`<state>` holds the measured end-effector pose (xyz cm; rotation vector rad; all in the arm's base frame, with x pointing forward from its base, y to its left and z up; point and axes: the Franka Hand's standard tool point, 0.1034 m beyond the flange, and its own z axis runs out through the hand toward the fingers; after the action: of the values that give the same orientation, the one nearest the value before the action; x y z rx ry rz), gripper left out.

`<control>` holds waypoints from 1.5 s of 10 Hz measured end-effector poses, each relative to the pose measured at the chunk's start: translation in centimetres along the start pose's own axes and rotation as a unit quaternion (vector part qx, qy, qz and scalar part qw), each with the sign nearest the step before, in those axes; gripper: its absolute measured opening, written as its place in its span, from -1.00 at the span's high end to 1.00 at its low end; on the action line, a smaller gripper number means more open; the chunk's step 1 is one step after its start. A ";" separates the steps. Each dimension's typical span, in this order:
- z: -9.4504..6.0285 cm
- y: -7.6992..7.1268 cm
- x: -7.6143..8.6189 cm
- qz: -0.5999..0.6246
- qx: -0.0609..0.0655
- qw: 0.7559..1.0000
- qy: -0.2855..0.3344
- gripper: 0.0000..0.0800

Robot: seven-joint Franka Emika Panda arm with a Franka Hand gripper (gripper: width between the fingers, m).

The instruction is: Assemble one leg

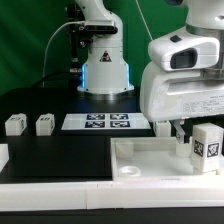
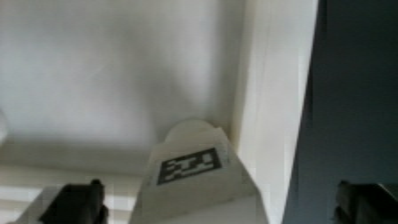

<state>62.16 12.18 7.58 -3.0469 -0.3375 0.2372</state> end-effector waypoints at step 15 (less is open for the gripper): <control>0.1 0.2 0.1 0.171 0.000 0.985 0.004 0.26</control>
Offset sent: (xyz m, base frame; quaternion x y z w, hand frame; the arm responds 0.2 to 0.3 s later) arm 0.0000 0.0000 0.0000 0.0000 0.0000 0.0000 1.0000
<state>62.25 12.04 7.48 -3.0853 0.1904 0.2426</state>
